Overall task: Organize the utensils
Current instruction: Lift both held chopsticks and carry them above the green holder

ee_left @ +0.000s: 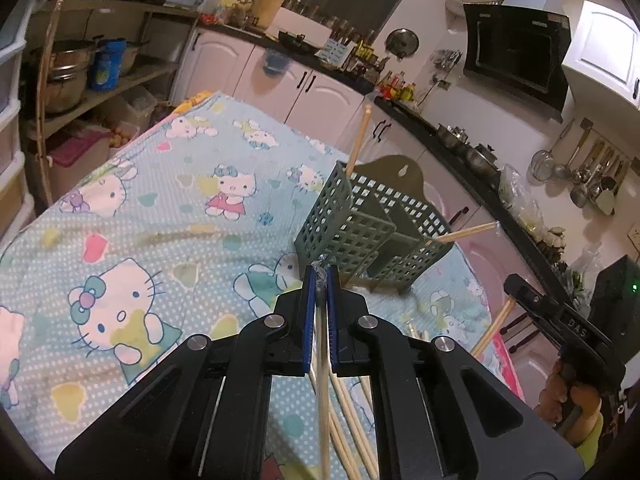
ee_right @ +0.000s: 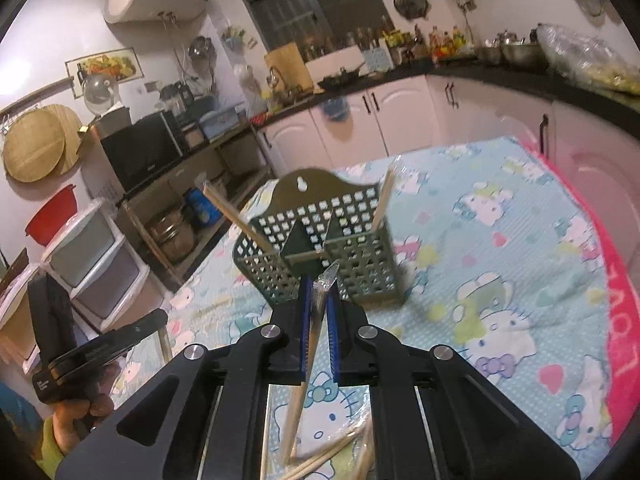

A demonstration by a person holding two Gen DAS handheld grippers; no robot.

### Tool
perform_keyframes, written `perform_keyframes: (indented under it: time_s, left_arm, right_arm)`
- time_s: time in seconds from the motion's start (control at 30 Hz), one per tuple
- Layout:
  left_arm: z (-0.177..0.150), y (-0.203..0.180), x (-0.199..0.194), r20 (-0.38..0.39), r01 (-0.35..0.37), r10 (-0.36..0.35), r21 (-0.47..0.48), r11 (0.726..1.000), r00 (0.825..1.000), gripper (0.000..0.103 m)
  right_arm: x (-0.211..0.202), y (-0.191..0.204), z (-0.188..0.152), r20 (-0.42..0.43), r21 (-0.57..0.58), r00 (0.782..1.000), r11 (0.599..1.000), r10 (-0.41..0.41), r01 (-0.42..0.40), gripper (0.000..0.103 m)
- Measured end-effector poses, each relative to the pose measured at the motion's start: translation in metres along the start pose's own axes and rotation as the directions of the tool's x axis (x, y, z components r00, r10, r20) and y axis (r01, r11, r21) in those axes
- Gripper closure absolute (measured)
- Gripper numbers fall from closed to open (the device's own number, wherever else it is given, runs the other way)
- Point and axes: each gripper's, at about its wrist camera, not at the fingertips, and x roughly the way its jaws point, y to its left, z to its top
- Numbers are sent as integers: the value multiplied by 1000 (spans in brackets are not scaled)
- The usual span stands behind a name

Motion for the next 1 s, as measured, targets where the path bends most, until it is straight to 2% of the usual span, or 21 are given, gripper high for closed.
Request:
perform_keyframes:
  time_s: [0.5, 1.0]
  left_arm:
    - [11, -25, -13, 48, 53, -54, 38, 998, 997, 102]
    - [38, -59, -8, 84, 102, -111, 106, 989, 990, 102]
  right_arm:
    - [-41, -15, 2, 104, 10, 992, 998, -64, 64, 96]
    - [-70, -16, 21, 190, 10, 980, 998, -55, 54, 97]
